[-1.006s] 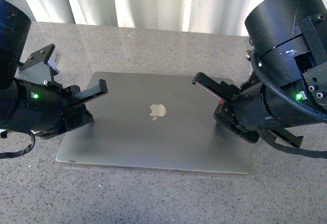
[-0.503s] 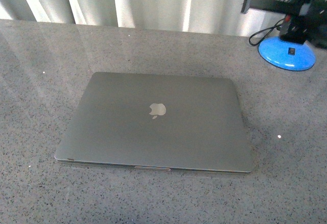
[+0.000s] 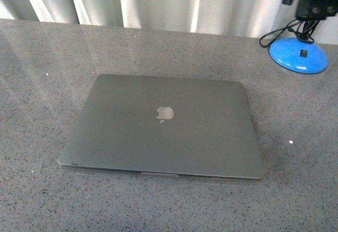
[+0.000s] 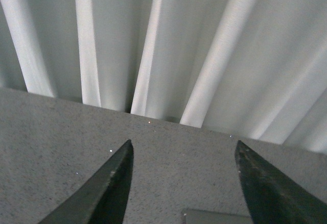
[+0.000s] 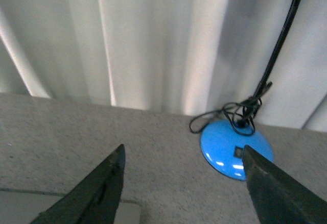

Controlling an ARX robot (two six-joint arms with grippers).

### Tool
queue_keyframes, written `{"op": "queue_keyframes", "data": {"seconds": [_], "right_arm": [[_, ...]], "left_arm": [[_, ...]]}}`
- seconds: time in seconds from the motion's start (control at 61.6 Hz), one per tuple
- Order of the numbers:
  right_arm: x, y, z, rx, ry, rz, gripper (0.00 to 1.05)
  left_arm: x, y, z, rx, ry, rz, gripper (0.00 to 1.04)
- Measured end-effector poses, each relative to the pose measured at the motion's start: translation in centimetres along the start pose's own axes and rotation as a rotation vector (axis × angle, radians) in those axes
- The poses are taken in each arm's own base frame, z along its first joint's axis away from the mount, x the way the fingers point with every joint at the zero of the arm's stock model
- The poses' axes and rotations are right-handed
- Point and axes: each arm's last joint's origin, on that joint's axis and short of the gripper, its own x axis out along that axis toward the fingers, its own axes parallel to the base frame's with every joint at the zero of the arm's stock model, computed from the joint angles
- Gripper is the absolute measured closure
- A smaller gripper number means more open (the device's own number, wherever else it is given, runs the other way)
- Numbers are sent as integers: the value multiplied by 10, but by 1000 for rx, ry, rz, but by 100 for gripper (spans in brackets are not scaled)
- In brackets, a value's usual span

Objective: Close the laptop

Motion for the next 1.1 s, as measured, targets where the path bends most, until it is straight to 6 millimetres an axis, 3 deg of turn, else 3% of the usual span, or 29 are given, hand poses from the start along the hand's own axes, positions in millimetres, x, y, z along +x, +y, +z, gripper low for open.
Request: {"op": "queue_keyframes", "data": {"seconds": [0.227, 0.292, 0.324, 0.438, 0.844, 1.103], "right_arm": [[-45, -35, -7, 29, -88, -14, 83], [-59, -43, -13, 27, -80, -6, 99], [-64, -46, -16, 26, -94, -5, 104], [-81, -54, -27, 26, -71, -6, 104], [-118, -75, -29, 30, -85, 0, 104], [-133, -77, -26, 32, -95, -13, 104]], "left_arm": [[-42, 3, -15, 140, -9, -6, 86], [-53, 3, -19, 146, -9, -6, 100], [-58, 4, -21, 151, -9, -5, 101], [-74, 4, -25, 155, -11, -5, 101], [-109, 8, -43, 158, -1, -4, 101], [-123, 7, -38, 158, -21, -6, 101]]}}
